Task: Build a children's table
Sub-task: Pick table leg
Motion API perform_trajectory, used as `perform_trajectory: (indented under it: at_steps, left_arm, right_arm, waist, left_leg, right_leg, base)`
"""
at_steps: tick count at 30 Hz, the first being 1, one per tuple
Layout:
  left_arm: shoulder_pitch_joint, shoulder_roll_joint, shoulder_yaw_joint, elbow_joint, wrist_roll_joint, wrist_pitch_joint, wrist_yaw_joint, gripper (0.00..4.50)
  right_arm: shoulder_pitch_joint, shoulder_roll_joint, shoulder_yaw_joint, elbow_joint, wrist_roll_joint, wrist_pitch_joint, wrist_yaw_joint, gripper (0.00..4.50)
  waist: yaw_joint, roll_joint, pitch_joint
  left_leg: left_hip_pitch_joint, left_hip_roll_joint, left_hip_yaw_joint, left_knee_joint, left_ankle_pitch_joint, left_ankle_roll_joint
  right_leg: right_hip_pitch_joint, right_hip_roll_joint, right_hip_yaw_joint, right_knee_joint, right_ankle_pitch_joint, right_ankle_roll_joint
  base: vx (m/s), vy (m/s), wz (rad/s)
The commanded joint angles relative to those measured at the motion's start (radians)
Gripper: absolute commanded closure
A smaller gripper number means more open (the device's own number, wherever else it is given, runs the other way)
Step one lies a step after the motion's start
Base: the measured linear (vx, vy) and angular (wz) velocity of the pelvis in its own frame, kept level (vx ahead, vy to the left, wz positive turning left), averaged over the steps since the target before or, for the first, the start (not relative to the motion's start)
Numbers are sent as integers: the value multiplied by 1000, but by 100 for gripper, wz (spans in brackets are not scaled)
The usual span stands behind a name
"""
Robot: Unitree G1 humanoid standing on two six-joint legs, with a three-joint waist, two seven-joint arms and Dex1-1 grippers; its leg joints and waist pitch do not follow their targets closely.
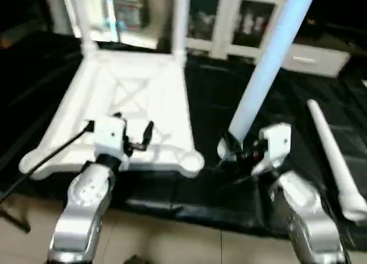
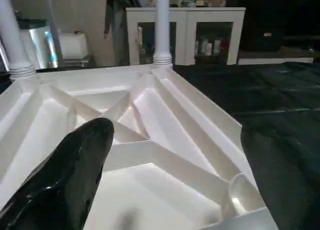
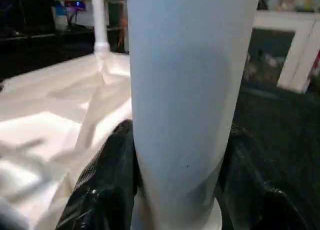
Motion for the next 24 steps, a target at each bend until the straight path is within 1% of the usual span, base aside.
perform_trajectory:
  at_steps: [1, 2, 3, 4, 5, 6, 7, 8, 9, 10, 11, 12, 13, 14, 15, 16, 17, 18, 19, 20, 21, 22, 23, 24]
  left_arm:
    - [-26, -4, 0, 17, -3, -11, -7, 0]
    - [-26, -4, 0, 17, -3, -11, -7, 0]
    - [-33, -3, 1, 24, -5, -11, -12, 0]
    - [-43, -1, -1, 32, -7, -10, -18, 0]
    - [-54, 3, -5, 42, -8, -13, -27, 0]
    - [-56, 3, -5, 43, -8, -13, -28, 0]
    - [-65, 6, -7, 53, -8, -12, -36, 0]
    - [-68, 7, -7, 56, -9, -12, -38, 0]
    - [-70, 8, -7, 57, -9, -11, -39, 0]
    - [-72, 9, -6, 57, -10, -10, -43, 0]
    - [-74, 6, -1, 56, -22, -12, -50, 0]
    - [-76, 5, 3, 56, -32, -9, -57, 0]
    - [-77, 6, 4, 55, -37, 0, -64, 0]
    - [-75, 11, 2, 54, -43, 17, -77, 0]
    - [-74, 13, 1, 55, -45, 19, -82, 0]
    - [-73, 14, 1, 55, -47, 18, -85, 0]
    - [-67, 20, -4, 54, -66, 18, -119, 0]
    - [-64, 24, -7, 52, -82, 21, -144, 0]
    - [-61, 28, -9, 49, -99, 24, -168, 0]
    - [-58, 33, -11, 46, -122, 29, -196, 0]
    - [-59, 42, -13, 48, -139, 28, -226, 0]
    - [-62, 53, -15, 53, -152, 27, -254, 0]
    - [-71, 82, -19, 66, -177, 32, -320, 0]
    - [-71, 82, -19, 66, -177, 32, -320, 0]
  right_arm:
    - [1, -14, -48, 13, 10, 11, -16, 264]
    - [1, -14, -48, 13, 10, 11, -16, 264]
    - [2, -17, -52, 9, 11, 12, -14, 264]
    - [5, -20, -55, 3, 13, 13, -12, 264]
    - [13, -21, -55, -5, 11, 12, -13, 264]
    - [14, -21, -55, -5, 10, 12, -13, 264]
    - [27, -18, -55, -12, 6, 11, -20, 264]
    - [32, -16, -55, -14, 6, 13, -25, 264]
    - [38, -13, -56, -17, 5, 15, -30, 264]
    - [45, -9, -57, -21, 5, 18, -34, 264]
    - [51, -7, -56, -28, 4, 19, -36, 264]
    - [57, -4, -55, -34, 3, 21, -38, 264]
    - [60, -2, -56, -39, 3, 23, -41, 264]
    - [66, 1, -57, -47, 3, 28, -44, 264]
    - [69, 2, -58, -50, 3, 30, -45, 264]
    - [69, 1, -58, -51, 3, 31, -45, 264]
    - [71, -4, -58, -57, 4, 36, -44, 264]
    - [69, -9, -60, -58, 5, 40, -43, 264]
    - [67, -13, -63, -59, 7, 43, -42, 264]
    - [62, -18, -67, -59, 12, 48, -42, 264]
    - [55, -22, -71, -59, 14, 54, -41, 264]
    - [49, -26, -74, -60, 20, 63, -35, 264]
    - [35, -38, -78, -63, 47, 85, -8, 264]
    - [35, -38, -78, -63, 47, 85, -8, 264]
  waist:
    - [-17, 31, -39]
    - [-21, 17, -48]
    - [-16, 24, -51]
    - [-20, 25, -63]
    - [-15, 25, -72]
    - [-15, 20, -73]
    - [-14, 27, -79]
    - [-13, 24, -82]
    - [-12, 28, -84]
    - [-12, 28, -91]
    - [-9, 33, -95]
    - [-11, 29, -98]
    - [-7, 29, -106]
    - [-2, 31, -107]
    - [-3, 26, -106]
    - [4, 28, -106]
    - [10, 26, -97]
    - [12, 26, -90]
    - [12, 27, -79]
    - [12, 30, -67]
    - [10, 26, -59]
    - [9, 30, -52]
    - [5, 20, -47]
    - [6, 23, -46]
  left_leg:
    - [67, 68, -31, -116, -729, -80]
    - [57, 63, -26, -117, -676, -67]
    - [53, 58, -21, -116, -644, -62]
    - [45, 52, -9, -114, -550, -37]
    - [29, 44, 1, -109, -421, 3]
    - [28, 43, 7, -105, -376, 20]
    - [23, 38, 14, -98, -289, 52]
    - [19, 33, 20, -90, -219, 82]
    - [16, 31, 21, -85, -172, 96]
    - [9, 28, 18, -69, -44, 129]
    - [5, 27, 14, -54, 79, 154]
    - [5, 28, 13, -46, 135, 165]
    - [3, 30, 6, -28, 259, 170]
    - [4, 31, 5, -15, 370, 163]
    - [-1, 28, 5, -11, 401, 157]
    - [0, 29, 9, -10, 377, 140]
    - [-9, 30, 16, -21, 250, 119]
    - [-10, 35, 19, -29, 162, 108]
    - [-5, 44, 20, -47, -15, 72]
    - [4, 51, 22, -63, -177, 25]
    - [6, 52, 23, -70, -251, 3]
    - [16, 53, 20, -79, -372, -42]
    - [17, 50, 14, -84, -439, -68]
    - [19, 48, 12, -85, -460, -75]
  right_leg:
    - [-11, -28, 47, -70, -432, -114]
    - [5, -34, 58, -68, -383, -130]
    - [12, -36, 64, -67, -365, -139]
    - [24, -35, 73, -63, -287, -161]
    - [43, -34, 76, -55, -208, -177]
    - [44, -35, 78, -52, -183, -184]
    - [53, -35, 78, -45, -136, -200]
    - [58, -34, 79, -42, -102, -210]
    - [59, -34, 80, -36, -72, -216]
    - [56, -34, 83, -20, 36, -224]
    - [44, -36, 88, 1, 153, -233]
    - [37, -35, 92, 9, 216, -234]
    - [27, -36, 101, 33, 357, -236]
    - [11, -30, 105, 49, 484, -237]
    - [8, -27, 107, 53, 519, -233]
    - [-3, -26, 111, 53, 507, -229]
    - [-3, -30, 116, 43, 406, -227]
    - [-6, -33, 118, 34, 323, -228]
    - [-8, -38, 118, 20, 128, -230]
    - [-17, -38, 120, 5, -61, -221]
    - [-22, -37, 121, -4, -153, -209]
    - [-30, -38, 123, -18, -311, -177]
    - [-31, -40, 124, -29, -420, -140]
    - [-34, -42, 125, -33, -459, -124]
  base:
    - [0, 0, 0]
    - [69, 26, -5]
    - [85, 14, -9]
    - [85, 14, -9]
    - [90, 7, -7]
    - [77, 2, -5]
    - [77, 2, -5]
    - [71, 0, -4]
    - [75, -1, -3]
    - [75, -1, -3]
    - [68, -2, -3]
    - [0, 0, 0]
    - [0, 0, 0]
    - [0, 0, 0]
    - [0, 0, 0]
    - [0, 0, 0]
    - [-65, -24, 0]
    - [-86, -26, -2]
    - [-86, -26, -2]
    - [-105, -19, 0]
    - [-107, -9, 2]
    - [-107, -9, 2]
    - [-107, -1, -2]
    - [-105, 6, -8]
